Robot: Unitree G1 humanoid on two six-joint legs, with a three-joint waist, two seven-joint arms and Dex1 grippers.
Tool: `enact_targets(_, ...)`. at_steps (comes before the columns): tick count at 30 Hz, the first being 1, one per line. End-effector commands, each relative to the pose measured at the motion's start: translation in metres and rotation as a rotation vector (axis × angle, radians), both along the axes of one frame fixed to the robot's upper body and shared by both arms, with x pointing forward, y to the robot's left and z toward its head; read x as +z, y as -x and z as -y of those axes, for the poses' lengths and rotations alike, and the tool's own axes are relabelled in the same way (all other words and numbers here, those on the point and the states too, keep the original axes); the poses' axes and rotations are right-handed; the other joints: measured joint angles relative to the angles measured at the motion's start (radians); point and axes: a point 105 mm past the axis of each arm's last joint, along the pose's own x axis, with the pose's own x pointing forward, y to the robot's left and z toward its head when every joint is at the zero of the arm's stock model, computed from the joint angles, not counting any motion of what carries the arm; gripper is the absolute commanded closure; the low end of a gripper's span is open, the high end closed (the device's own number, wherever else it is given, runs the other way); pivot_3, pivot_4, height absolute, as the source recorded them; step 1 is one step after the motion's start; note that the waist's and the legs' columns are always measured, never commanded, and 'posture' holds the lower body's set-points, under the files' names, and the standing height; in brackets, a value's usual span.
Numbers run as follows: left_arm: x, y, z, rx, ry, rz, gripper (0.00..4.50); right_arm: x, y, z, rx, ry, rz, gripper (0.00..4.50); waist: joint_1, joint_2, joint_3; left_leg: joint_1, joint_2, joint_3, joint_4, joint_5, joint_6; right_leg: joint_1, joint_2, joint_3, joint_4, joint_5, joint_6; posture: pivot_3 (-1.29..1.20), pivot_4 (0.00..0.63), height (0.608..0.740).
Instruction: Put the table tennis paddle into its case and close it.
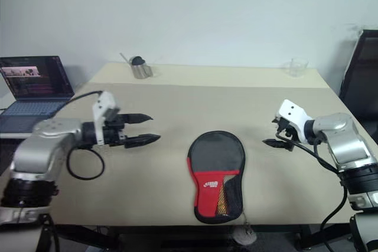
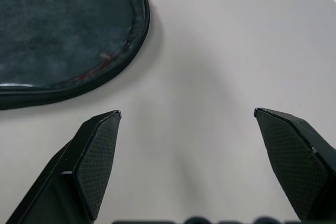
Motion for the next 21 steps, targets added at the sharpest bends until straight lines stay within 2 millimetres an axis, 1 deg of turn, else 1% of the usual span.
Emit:
enact_targets(1, 0.031, 0.016, -0.018, 0.016, -0.01, 0.079, 0.08, 0.031, 0.004, 0.0, 0.035, 0.018, 0.078, 0.03, -0.001, 0.0, 0.0, 0.0, 0.0, 0.0, 0.0, 0.0, 0.0, 0.0, 0.0, 0.0, 0.0, 0.0, 0.0, 0.0, 0.15, 0.74)
enact_targets(3, 0.032, 0.022, -0.028, 0.027, -0.027, 0.068, 0.08, 0.034, 0.003, 0.0, 0.034, 0.028, 0.088, 0.03, -0.003, 0.0, 0.0, 0.0, 0.0, 0.0, 0.0, 0.0, 0.0, -0.001, 0.0, 0.0, 0.0, 0.0, 0.0, 0.0, 0.15, 0.74)
enact_targets(6, 0.031, 0.034, -0.037, 0.032, -0.043, 0.039, 0.08, 0.032, 0.005, 0.002, 0.045, 0.073, 0.08, 0.03, -0.003, 0.0, 0.0, 0.0, 0.001, 0.0, -0.001, 0.0, 0.0, -0.001, 0.0, 0.0, 0.0, -0.001, -0.001, 0.0, 0.15, 0.74)
enact_targets(9, 0.029, 0.042, -0.044, 0.048, -0.057, 0.023, 0.08, 0.035, 0.01, -0.006, 0.088, 0.077, 0.074, 0.03, -0.003, 0.001, 0.0, 0.0, 0.001, 0.001, -0.002, 0.0, 0.0, -0.002, -0.001, 0.0, 0.0, -0.003, -0.006, 0.0, 0.15, 0.74)
enact_targets(11, 0.03, 0.047, -0.048, 0.055, -0.066, 0.015, 0.08, 0.037, 0.012, -0.01, 0.119, 0.092, 0.073, 0.03, -0.003, 0.001, 0.0, 0.0, 0.001, 0.001, -0.002, 0.0, 0.0, -0.002, -0.001, 0.0, 0.0, -0.004, -0.006, 0.0, 0.15, 0.74)
enact_targets(14, 0.035, 0.054, -0.048, 0.038, -0.063, 0.01, 0.08, 0.037, 0.015, -0.013, 0.153, 0.117, 0.063, 0.03, -0.003, 0.001, 0.0, 0.0, 0.001, 0.001, -0.002, 0.0, 0.0, -0.003, -0.001, 0.0, 0.0, -0.004, -0.007, 0.0, 0.15, 0.74)
enact_targets(18, 0.033, 0.061, -0.05, 0.055, -0.078, -0.005, 0.08, 0.028, 0.013, -0.015, 0.171, 0.129, 0.038, 0.03, -0.003, 0.001, 0.001, 0.0, 0.001, 0.001, -0.002, 0.0, 0.0, -0.003, -0.001, 0.0, 0.0, -0.004, -0.008, 0.0, 0.15, 0.74)
enact_targets(21, 0.033, 0.064, -0.053, 0.069, -0.074, -0.005, 0.08, 0.025, 0.012, -0.02, 0.191, 0.125, 0.039, 0.03, -0.003, 0.001, 0.001, 0.0, 0.001, 0.001, -0.002, 0.0, 0.0, -0.003, -0.002, 0.0, 0.0, -0.005, -0.008, 0.0, 0.15, 0.74)
